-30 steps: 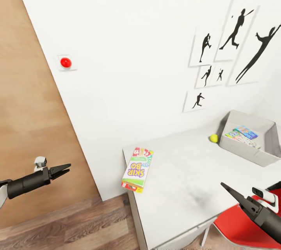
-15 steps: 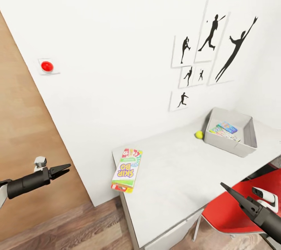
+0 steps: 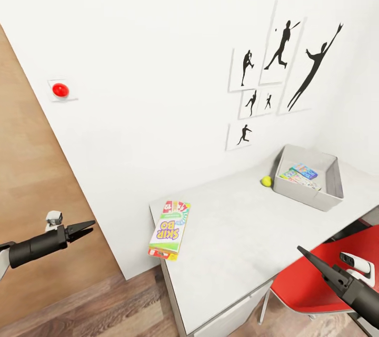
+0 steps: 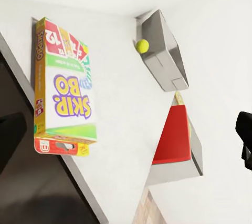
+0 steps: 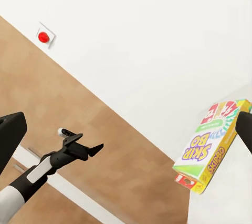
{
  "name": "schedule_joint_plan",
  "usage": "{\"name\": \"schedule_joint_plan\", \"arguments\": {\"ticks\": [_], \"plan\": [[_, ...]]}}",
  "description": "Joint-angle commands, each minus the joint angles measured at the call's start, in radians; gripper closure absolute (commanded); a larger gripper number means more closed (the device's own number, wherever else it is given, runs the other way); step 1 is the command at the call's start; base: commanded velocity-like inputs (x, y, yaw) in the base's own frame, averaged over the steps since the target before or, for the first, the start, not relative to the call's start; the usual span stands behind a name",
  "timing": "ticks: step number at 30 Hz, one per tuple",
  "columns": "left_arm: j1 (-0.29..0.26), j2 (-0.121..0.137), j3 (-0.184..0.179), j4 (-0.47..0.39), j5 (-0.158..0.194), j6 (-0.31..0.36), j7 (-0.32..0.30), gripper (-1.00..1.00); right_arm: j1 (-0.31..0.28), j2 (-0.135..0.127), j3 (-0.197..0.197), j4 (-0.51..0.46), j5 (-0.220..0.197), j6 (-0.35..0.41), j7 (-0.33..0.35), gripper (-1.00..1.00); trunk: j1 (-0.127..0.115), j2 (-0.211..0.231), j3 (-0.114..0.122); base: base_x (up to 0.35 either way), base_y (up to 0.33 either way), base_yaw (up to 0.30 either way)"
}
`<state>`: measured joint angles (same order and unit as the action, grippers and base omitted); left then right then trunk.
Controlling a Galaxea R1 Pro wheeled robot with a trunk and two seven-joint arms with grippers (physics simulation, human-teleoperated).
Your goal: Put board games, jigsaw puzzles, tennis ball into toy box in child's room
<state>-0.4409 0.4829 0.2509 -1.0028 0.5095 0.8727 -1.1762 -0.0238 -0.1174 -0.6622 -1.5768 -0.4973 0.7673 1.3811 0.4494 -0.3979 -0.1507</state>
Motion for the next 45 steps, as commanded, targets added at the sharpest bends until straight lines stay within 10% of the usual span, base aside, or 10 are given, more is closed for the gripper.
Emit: {"name": "schedule_joint_plan", "arguments": {"ticks": [1,20,45], "plan": [[-0.001,0.000,0.001,0.000,0.004,0.007,0.003,-1.00,-0.001,0.000,0.000,0.000,-0.002,0.009,0.002,-1.00,0.001,-0.002,-0.002,0.000,0.000,-0.004],[-0.003,-0.002,0.004,0.025,0.011,0.014,0.121,-1.00,-0.001,-0.001,-0.001,0.000,-0.002,0.010,0.002,-1.00,0.050,-0.093,-0.043,0.000,0.000,-0.001],[-0.007,-0.086,-0.001,0.121,0.006,0.001,0.282,-1.00,-0.001,-0.001,-0.002,0.000,-0.004,0.011,0.004,-1.00,0.146,-0.268,-0.121,0.000,0.000,0.000]]}}
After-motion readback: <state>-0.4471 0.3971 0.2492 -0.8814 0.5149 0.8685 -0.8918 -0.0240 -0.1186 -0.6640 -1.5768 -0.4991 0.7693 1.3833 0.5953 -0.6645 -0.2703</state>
